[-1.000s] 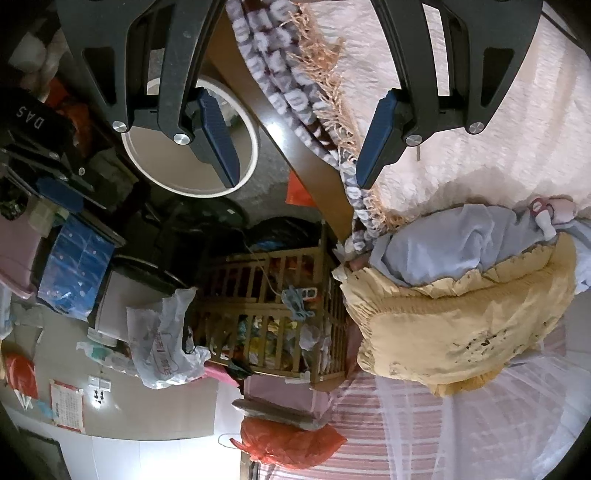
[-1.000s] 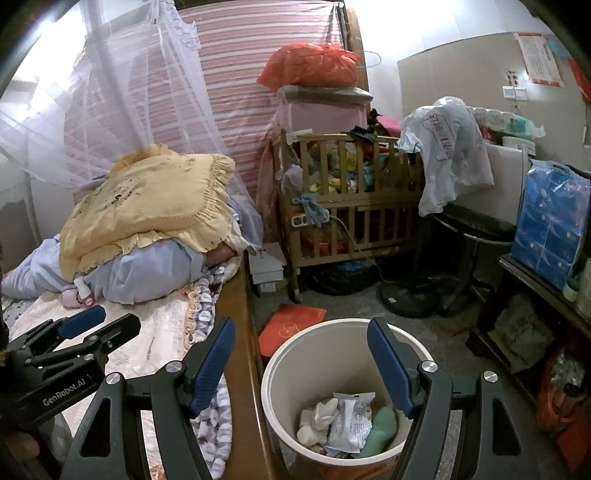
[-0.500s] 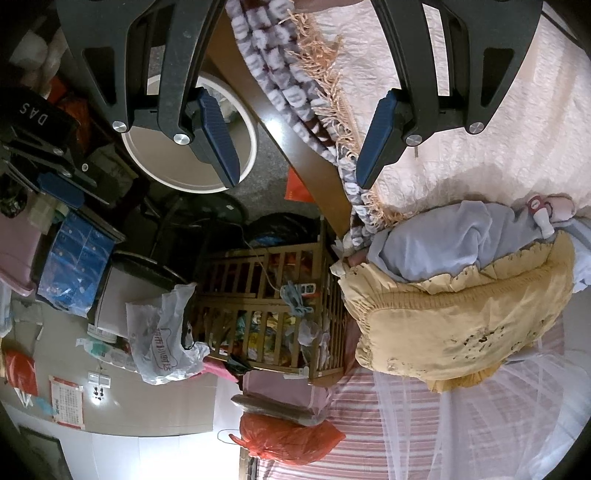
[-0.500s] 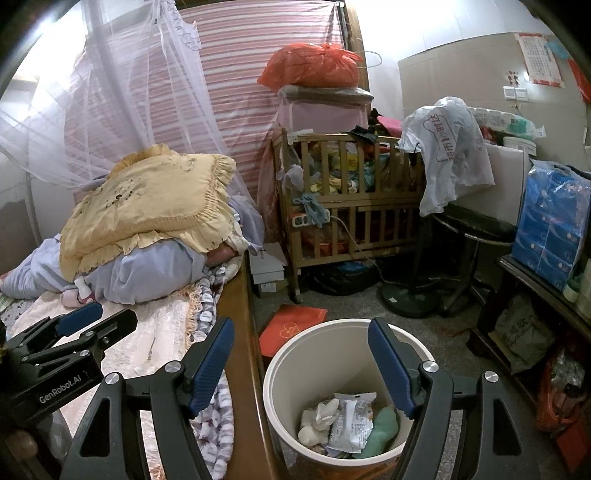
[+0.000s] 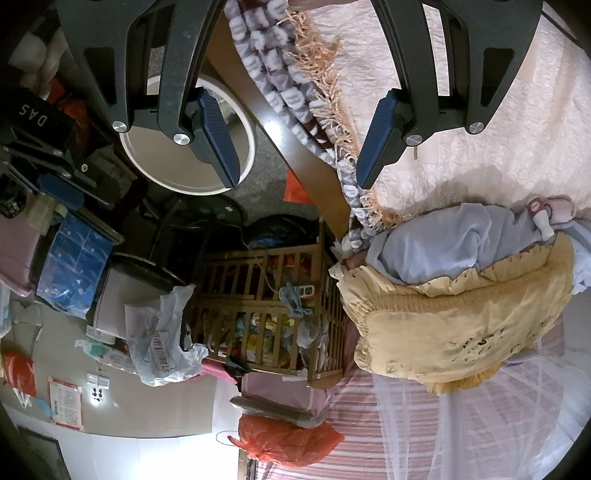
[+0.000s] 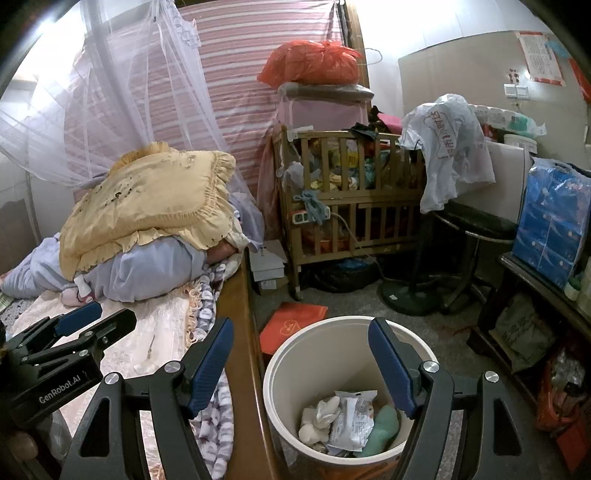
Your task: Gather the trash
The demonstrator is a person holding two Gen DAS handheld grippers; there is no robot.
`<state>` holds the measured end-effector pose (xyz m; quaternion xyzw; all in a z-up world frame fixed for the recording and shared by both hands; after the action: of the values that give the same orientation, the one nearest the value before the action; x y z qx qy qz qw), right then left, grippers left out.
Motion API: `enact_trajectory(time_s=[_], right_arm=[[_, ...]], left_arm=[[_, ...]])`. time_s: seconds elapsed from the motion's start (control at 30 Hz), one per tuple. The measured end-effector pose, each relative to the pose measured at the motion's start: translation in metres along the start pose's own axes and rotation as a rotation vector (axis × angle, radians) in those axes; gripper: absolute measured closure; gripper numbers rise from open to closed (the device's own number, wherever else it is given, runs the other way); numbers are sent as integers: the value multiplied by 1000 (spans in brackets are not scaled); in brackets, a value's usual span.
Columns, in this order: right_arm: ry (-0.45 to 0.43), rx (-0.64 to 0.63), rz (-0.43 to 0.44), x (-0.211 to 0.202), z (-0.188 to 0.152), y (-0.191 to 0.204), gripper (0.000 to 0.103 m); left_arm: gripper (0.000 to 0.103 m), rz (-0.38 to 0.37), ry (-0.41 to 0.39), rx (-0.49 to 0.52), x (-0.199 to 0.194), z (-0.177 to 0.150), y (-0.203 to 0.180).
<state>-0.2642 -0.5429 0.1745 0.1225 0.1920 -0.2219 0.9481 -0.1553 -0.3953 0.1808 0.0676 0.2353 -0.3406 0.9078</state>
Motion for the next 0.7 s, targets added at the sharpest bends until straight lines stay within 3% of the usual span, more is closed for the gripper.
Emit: enact_trajectory(time_s=[0.7], right_arm=[[22, -5, 0, 9, 2, 0, 30]], left_arm=[[39, -1, 4, 8, 2, -1, 5]])
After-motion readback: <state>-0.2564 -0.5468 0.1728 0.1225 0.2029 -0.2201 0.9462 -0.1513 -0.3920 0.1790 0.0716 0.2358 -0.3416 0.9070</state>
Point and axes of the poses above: each gripper's, at about its wrist camera, not at the fingertips, and x roughly the way its jaws point, y to its left, z to its top, the point moved 5 cm from there along x, roughly the way its jaws point, and after that the axes turned 5 degrees about x, right-handed, at the moved point
